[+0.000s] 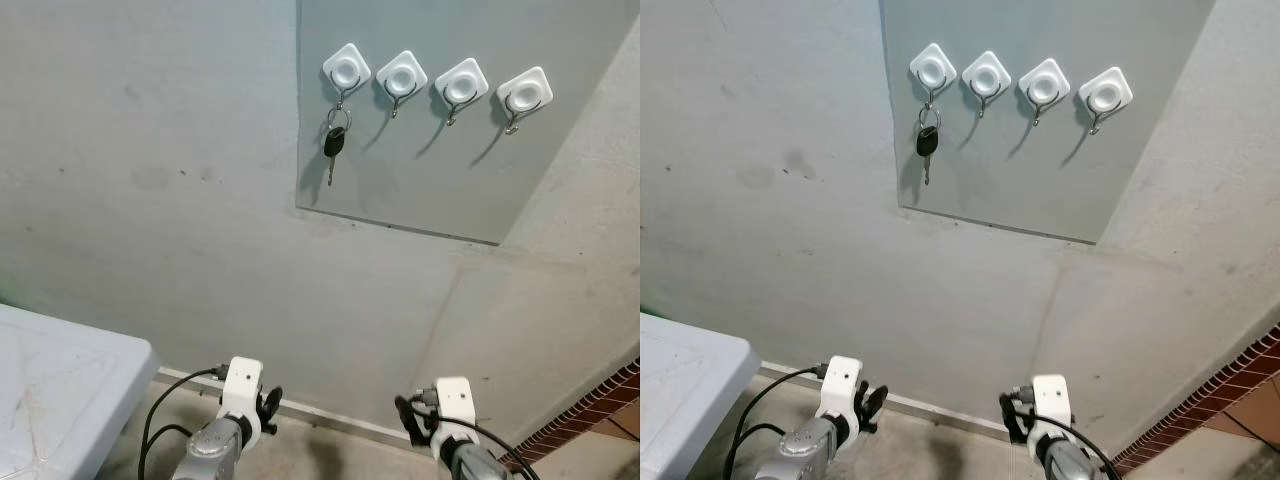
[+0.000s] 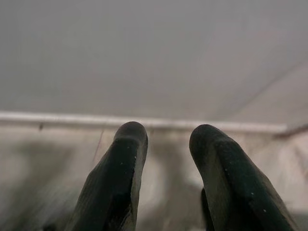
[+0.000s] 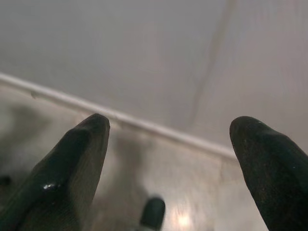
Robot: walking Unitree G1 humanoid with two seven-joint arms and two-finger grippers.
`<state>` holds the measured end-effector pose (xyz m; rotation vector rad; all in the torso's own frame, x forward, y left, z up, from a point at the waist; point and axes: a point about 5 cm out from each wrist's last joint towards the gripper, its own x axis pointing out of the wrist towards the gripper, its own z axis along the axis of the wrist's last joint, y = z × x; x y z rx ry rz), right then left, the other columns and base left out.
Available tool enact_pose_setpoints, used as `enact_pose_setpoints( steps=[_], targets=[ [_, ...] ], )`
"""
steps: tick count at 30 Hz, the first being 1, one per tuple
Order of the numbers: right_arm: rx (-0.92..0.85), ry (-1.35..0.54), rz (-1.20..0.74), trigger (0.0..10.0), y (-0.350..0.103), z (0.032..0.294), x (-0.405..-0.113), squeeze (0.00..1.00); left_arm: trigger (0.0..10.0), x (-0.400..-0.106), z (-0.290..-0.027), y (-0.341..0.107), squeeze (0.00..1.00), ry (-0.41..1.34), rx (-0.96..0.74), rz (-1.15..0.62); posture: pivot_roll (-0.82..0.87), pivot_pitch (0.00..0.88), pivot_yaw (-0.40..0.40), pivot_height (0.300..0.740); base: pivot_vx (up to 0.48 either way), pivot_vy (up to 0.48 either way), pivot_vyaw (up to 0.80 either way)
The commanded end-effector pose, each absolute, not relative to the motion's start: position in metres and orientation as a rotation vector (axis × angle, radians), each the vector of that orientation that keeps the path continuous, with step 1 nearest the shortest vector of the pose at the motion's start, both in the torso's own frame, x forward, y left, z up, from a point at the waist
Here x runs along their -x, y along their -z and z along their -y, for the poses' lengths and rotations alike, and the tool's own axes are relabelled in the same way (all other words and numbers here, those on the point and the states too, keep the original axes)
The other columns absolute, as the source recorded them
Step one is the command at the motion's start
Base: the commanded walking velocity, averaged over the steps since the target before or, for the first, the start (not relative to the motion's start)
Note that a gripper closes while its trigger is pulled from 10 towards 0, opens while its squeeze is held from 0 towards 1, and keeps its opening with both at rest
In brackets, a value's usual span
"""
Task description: Hang keys on a hook
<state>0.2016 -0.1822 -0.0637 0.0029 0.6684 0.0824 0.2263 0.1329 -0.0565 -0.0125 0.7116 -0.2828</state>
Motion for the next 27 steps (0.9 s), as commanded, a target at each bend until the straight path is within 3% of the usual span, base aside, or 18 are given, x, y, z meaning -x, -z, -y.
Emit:
enact_pose_setpoints(
  steps=[1,8,9,21,27],
  targets=[
    [-0.012,-0.033,-0.741,10.0,0.074,0.189,-0.186,1.00,10.0,-0.217,-0.140,0.065,0.00,0.269,-0.025,-0.775,0.06,0.000,0.006,0.736,0.000,0.000,0.00],
    [-0.027,0.021,-0.900,10.0,0.093,0.195,-0.148,1.00,10.0,-0.188,-0.151,0.082,0.00,0.206,-0.026,-0.899,0.05,0.000,0.009,0.736,0.000,0.000,0.00],
    [-0.019,0.007,-0.909,10.0,0.095,0.194,-0.144,0.00,10.0,-0.186,-0.151,0.083,0.00,0.199,-0.022,-0.904,0.05,0.000,0.009,0.736,0.000,0.000,0.00],
    [0.020,0.016,-0.983,10.0,0.102,0.196,-0.125,0.00,10.0,-0.173,-0.161,0.089,0.00,0.110,0.000,-0.923,0.07,0.000,-0.017,0.736,0.000,0.000,0.00],
    [0.023,0.016,-0.991,10.0,0.102,0.196,-0.126,0.00,10.0,-0.172,-0.164,0.089,0.00,0.069,0.022,-0.926,0.08,0.000,-0.025,0.736,0.000,0.000,0.70]
  ],
)
